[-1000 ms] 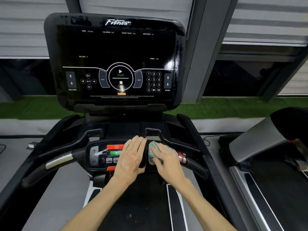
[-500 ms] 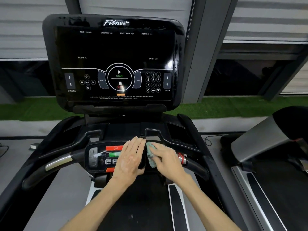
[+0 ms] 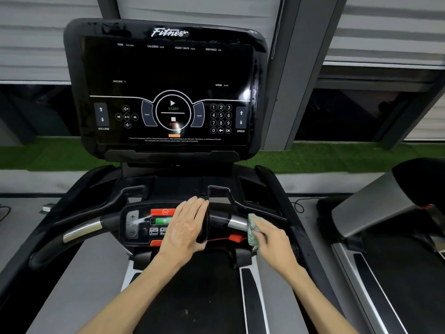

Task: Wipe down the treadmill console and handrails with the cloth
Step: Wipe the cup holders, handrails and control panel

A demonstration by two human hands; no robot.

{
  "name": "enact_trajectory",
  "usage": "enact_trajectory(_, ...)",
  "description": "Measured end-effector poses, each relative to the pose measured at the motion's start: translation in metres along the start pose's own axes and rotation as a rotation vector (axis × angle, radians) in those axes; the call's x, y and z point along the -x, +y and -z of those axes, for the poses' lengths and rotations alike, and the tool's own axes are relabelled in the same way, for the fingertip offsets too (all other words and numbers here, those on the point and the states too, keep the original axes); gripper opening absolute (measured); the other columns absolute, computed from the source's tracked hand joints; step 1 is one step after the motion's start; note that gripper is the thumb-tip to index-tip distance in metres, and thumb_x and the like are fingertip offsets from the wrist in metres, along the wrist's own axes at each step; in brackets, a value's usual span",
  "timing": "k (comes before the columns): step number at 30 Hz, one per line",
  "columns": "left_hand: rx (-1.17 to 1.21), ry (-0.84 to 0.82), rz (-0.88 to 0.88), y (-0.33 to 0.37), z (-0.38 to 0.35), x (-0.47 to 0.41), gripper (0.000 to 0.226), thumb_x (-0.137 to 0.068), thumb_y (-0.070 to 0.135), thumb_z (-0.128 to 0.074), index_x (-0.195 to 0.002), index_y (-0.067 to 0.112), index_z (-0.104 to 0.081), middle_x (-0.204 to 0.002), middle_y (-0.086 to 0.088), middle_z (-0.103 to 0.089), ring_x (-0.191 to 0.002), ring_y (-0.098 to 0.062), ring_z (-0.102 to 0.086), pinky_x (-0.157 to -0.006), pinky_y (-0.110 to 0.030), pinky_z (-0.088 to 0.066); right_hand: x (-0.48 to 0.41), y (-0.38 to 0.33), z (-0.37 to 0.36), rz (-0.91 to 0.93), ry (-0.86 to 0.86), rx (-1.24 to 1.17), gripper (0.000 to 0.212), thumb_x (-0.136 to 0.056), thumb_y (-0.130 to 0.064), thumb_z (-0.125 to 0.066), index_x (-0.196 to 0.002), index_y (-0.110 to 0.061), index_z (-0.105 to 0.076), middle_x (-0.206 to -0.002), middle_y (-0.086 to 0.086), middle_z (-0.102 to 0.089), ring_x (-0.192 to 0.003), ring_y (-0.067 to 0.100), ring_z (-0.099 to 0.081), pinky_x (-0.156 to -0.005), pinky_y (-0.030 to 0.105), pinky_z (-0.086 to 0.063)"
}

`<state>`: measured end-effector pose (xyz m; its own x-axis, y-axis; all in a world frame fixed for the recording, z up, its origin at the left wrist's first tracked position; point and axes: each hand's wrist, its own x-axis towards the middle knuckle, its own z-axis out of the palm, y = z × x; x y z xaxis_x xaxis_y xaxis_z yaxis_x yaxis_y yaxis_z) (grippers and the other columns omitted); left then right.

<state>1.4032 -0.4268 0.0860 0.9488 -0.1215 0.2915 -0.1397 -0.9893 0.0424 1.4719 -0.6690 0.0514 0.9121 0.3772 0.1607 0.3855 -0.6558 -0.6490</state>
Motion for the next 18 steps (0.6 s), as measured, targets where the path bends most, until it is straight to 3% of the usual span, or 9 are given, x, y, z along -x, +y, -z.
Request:
enact_trajectory(2, 0.010, 0.001, 0.004, 0.000, 0.000, 0.000, 0.099, -0.052, 0.033, -0.088, -0.136, 0.003, -0.045, -0.131, -0.012, -0.053, -0.127, -0.029, -0.049, -0.109, -0.045, -0.040, -0.011, -0.012, -0.001, -0.011, -0.053, 0.043, 0.038, -0.095, -0.014, -0.052, -0.132, -0.022, -0.059, -0.125, -0.006, -0.064, -0.115, 0.014, -0.059, -0.088, 0.018, -0.041)
enact_trajectory(6, 0.013, -0.009, 0.007, -0.002, 0.000, 0.000, 0.098, -0.053, 0.032, -0.087, -0.137, 0.004, -0.044, -0.132, -0.011, -0.052, -0.128, -0.029, -0.048, -0.109, -0.045, -0.039, -0.052, -0.064, -0.018, 0.060, -0.183, 0.099, 0.027, -0.098, -0.022, -0.044, -0.117, -0.021, -0.064, -0.114, 0.002, -0.067, -0.108, 0.024, -0.059, -0.089, 0.034, -0.045)
enact_trajectory(9, 0.024, -0.010, 0.004, -0.003, -0.002, 0.001, 0.100, -0.052, 0.031, -0.089, -0.137, 0.004, -0.043, -0.133, -0.012, -0.053, -0.128, -0.029, -0.048, -0.108, -0.046, -0.040, -0.056, -0.085, -0.029, 0.163, -0.212, 0.100, 0.019, -0.098, -0.020, -0.043, -0.099, -0.016, -0.061, -0.100, 0.003, -0.066, -0.097, 0.025, -0.061, -0.078, 0.033, -0.044)
enact_trajectory(12, 0.014, -0.012, -0.004, -0.003, -0.001, 0.001, 0.103, -0.050, 0.033, -0.090, -0.136, 0.003, -0.042, -0.132, -0.013, -0.054, -0.127, -0.030, -0.050, -0.106, -0.046, -0.043, -0.035, -0.063, -0.030, 0.338, -0.168, 0.022, 0.032, -0.092, -0.011, -0.054, -0.122, -0.017, -0.063, -0.124, -0.003, -0.064, -0.114, 0.011, -0.057, -0.099, 0.025, -0.042)
enact_trajectory(14, 0.010, -0.001, -0.006, -0.002, 0.000, 0.000, 0.101, -0.050, 0.033, -0.089, -0.135, 0.003, -0.045, -0.131, -0.013, -0.055, -0.126, -0.030, -0.051, -0.106, -0.046, -0.043, -0.029, -0.041, -0.019, 0.246, -0.166, -0.063, 0.036, -0.091, -0.012, -0.057, -0.125, -0.023, -0.063, -0.129, -0.007, -0.062, -0.121, 0.007, -0.054, -0.106, 0.024, -0.038)
enact_trajectory(16, 0.005, 0.008, 0.002, -0.001, -0.001, 0.000, 0.098, -0.051, 0.032, -0.089, -0.135, 0.002, -0.047, -0.130, -0.013, -0.055, -0.126, -0.030, -0.050, -0.107, -0.046, -0.042, -0.041, -0.033, -0.007, 0.004, -0.207, -0.051, 0.023, -0.096, -0.024, -0.048, -0.096, -0.035, -0.068, -0.099, -0.012, -0.069, -0.098, 0.014, -0.061, -0.090, 0.031, -0.045)
enact_trajectory(18, 0.005, 0.005, 0.006, -0.001, -0.001, 0.002, 0.098, -0.052, 0.031, -0.089, -0.135, 0.002, -0.046, -0.131, -0.012, -0.054, -0.127, -0.030, -0.049, -0.108, -0.045, -0.041, -0.061, -0.040, -0.003, -0.122, -0.301, 0.032, 0.035, -0.097, -0.028, -0.039, -0.063, -0.027, -0.049, -0.069, -0.007, -0.055, -0.080, 0.023, -0.053, -0.075, 0.036, -0.040)
